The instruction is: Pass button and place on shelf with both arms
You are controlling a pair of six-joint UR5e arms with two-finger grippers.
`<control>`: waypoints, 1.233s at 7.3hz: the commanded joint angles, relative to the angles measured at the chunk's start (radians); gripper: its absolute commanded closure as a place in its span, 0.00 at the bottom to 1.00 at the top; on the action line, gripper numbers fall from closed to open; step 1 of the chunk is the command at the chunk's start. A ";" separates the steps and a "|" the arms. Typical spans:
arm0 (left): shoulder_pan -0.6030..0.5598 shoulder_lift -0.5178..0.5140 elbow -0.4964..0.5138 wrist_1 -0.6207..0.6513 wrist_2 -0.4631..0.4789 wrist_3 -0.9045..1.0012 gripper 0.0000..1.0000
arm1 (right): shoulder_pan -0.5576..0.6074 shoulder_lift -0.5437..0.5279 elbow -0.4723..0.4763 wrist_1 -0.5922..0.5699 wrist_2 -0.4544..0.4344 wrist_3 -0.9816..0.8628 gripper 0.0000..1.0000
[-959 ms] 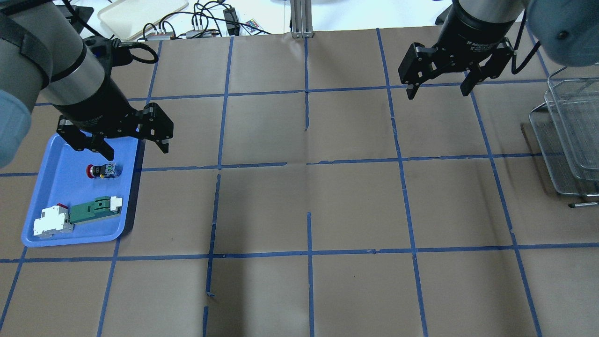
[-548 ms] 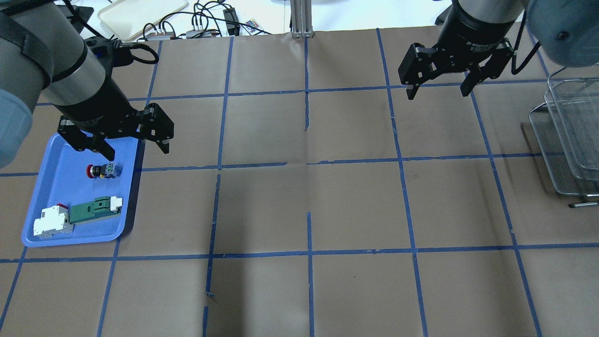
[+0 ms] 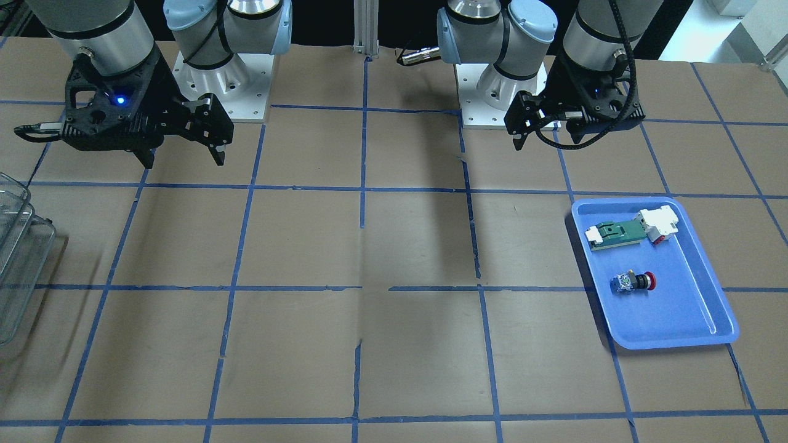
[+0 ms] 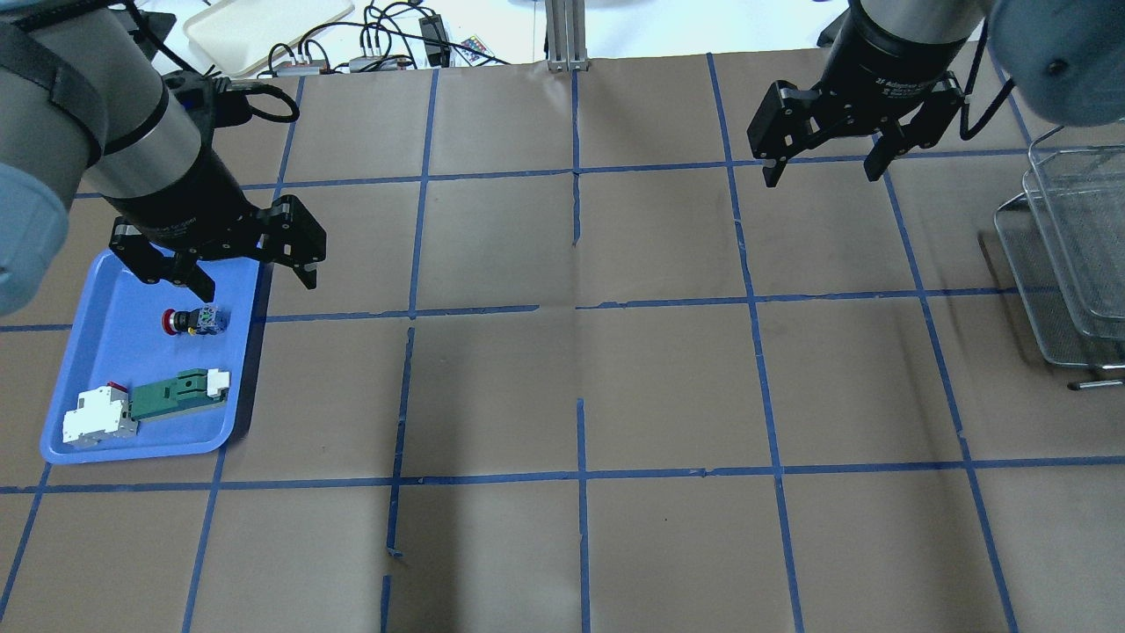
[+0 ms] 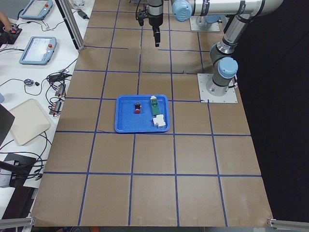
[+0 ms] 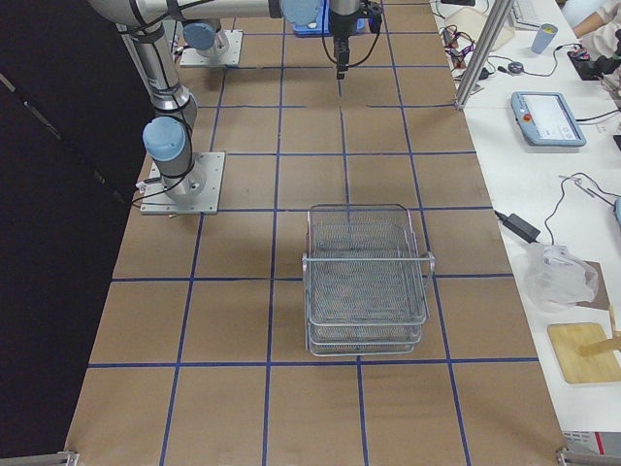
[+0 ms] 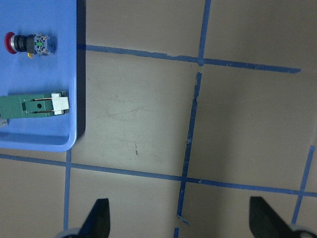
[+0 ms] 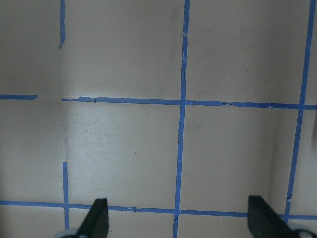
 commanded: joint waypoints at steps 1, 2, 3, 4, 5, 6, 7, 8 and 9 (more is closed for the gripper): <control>0.016 -0.004 0.002 0.002 -0.012 0.000 0.00 | 0.000 0.000 0.000 0.000 0.002 0.000 0.00; 0.021 -0.004 0.002 0.002 -0.012 -0.014 0.00 | 0.000 0.000 0.002 0.000 0.002 -0.002 0.00; 0.024 -0.007 0.005 0.006 -0.010 -0.024 0.00 | 0.000 0.000 0.002 0.000 0.005 0.000 0.00; 0.043 -0.005 0.016 0.026 -0.012 -0.028 0.00 | 0.000 0.000 0.002 -0.002 0.008 0.000 0.00; 0.113 -0.005 0.020 0.028 -0.012 -0.044 0.00 | 0.000 0.000 0.002 -0.002 0.003 -0.003 0.00; 0.228 -0.013 0.016 0.057 -0.012 -0.120 0.00 | 0.000 0.000 0.002 -0.008 0.011 -0.002 0.00; 0.346 -0.025 0.004 0.108 -0.013 -0.176 0.00 | 0.000 0.000 0.002 -0.009 0.012 -0.002 0.00; 0.429 -0.051 0.005 0.115 -0.021 -0.233 0.00 | 0.000 0.000 0.002 -0.008 0.012 -0.002 0.00; 0.509 -0.085 0.022 0.133 -0.090 -0.294 0.00 | 0.000 0.000 0.002 -0.008 0.012 -0.002 0.00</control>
